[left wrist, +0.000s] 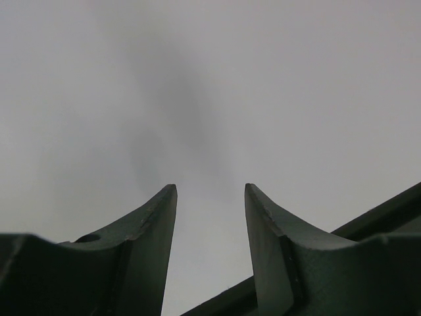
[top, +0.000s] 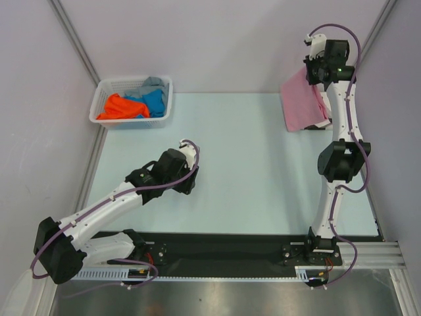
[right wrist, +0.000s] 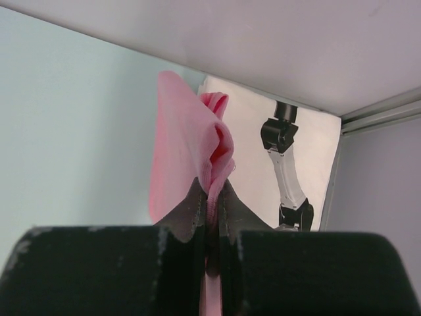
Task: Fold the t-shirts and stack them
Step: Neatly place the folded tshirt to the corner
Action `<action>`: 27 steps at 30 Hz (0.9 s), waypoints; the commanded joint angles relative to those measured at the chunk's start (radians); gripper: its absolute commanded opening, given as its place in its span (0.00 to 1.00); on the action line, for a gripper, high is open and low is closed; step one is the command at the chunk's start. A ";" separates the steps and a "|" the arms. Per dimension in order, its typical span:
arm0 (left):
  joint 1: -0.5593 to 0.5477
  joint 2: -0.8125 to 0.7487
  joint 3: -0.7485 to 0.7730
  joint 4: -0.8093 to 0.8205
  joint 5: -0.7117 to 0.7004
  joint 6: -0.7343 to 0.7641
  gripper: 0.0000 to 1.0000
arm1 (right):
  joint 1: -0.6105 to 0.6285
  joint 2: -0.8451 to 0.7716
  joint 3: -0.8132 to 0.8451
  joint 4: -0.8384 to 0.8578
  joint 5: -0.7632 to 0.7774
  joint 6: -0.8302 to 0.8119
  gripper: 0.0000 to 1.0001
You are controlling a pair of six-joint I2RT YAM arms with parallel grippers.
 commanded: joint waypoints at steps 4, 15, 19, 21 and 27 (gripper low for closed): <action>0.011 -0.024 0.006 0.019 0.015 0.014 0.51 | 0.011 -0.109 -0.011 0.045 0.022 -0.026 0.00; 0.011 -0.015 0.007 0.013 0.008 0.023 0.51 | 0.002 -0.076 -0.005 0.058 0.022 -0.034 0.00; 0.011 -0.009 0.012 0.013 0.007 0.023 0.51 | -0.013 -0.066 0.006 0.067 0.011 -0.028 0.00; 0.011 -0.006 0.010 0.013 0.007 0.023 0.51 | -0.020 -0.062 0.010 0.073 0.004 -0.023 0.00; 0.013 0.002 0.015 0.013 0.008 0.022 0.51 | -0.033 -0.037 0.021 0.081 -0.012 -0.019 0.00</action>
